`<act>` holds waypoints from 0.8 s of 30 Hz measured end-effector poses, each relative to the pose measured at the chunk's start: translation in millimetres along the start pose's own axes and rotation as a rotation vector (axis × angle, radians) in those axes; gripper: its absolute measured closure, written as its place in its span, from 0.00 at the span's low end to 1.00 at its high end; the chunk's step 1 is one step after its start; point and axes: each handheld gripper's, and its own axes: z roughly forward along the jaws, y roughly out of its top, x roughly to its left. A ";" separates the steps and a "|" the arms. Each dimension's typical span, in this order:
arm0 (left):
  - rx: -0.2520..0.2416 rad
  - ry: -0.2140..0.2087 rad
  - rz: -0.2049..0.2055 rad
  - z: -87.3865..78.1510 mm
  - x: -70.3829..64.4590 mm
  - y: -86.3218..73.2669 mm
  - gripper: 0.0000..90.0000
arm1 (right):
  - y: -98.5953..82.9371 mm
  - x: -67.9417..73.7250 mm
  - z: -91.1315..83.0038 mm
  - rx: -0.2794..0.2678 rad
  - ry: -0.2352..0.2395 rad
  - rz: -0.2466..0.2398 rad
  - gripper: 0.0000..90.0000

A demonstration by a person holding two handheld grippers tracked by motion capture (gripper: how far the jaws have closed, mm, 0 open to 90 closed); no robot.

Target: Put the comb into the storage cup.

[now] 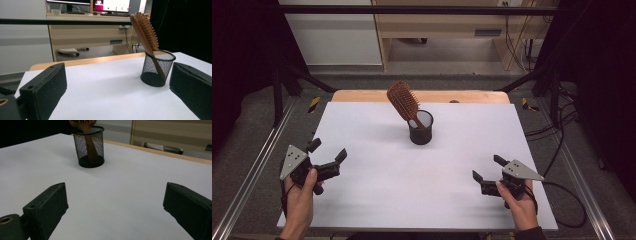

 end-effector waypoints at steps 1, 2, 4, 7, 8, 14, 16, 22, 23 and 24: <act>0.002 0.000 -0.004 -0.7 0.3 -2.0 0.02 | -0.1 -0.3 0.1 0.000 0.001 0.001 0.06; 0.005 0.000 -0.006 -1.4 0.9 -4.0 0.02 | -0.2 -0.5 0.2 0.000 0.001 0.001 0.06; 0.008 -0.001 -0.011 -2.5 1.6 -7.4 0.02 | -0.4 -0.5 0.2 0.002 0.000 0.001 0.06; 0.012 -0.004 -0.009 -3.9 1.8 -11.8 0.02 | -0.1 -0.2 -0.1 -0.002 -0.002 -0.001 0.06; 0.014 -0.006 -0.007 -4.1 1.6 -12.9 0.02 | -0.1 -0.1 -0.1 -0.001 -0.001 -0.002 0.06; 0.022 -0.014 0.004 -6.2 -2.1 -18.7 0.02 | -0.3 -0.7 0.4 -0.001 0.001 -0.002 0.05; 0.022 -0.013 0.010 -6.4 -2.9 -20.2 0.02 | -0.3 -0.5 0.1 -0.003 0.000 -0.003 0.05; 0.035 -0.026 0.010 -5.5 -7.1 -26.8 0.02 | -0.6 -1.3 -0.7 -0.010 -0.010 -0.010 0.05; 0.037 -0.030 0.008 -5.3 -7.7 -27.5 0.02 | -0.7 -1.4 -0.7 -0.011 -0.012 -0.010 0.05; 0.038 -0.031 0.006 -5.3 -8.3 -28.2 0.02 | -0.7 -1.4 -0.6 -0.010 -0.012 -0.011 0.05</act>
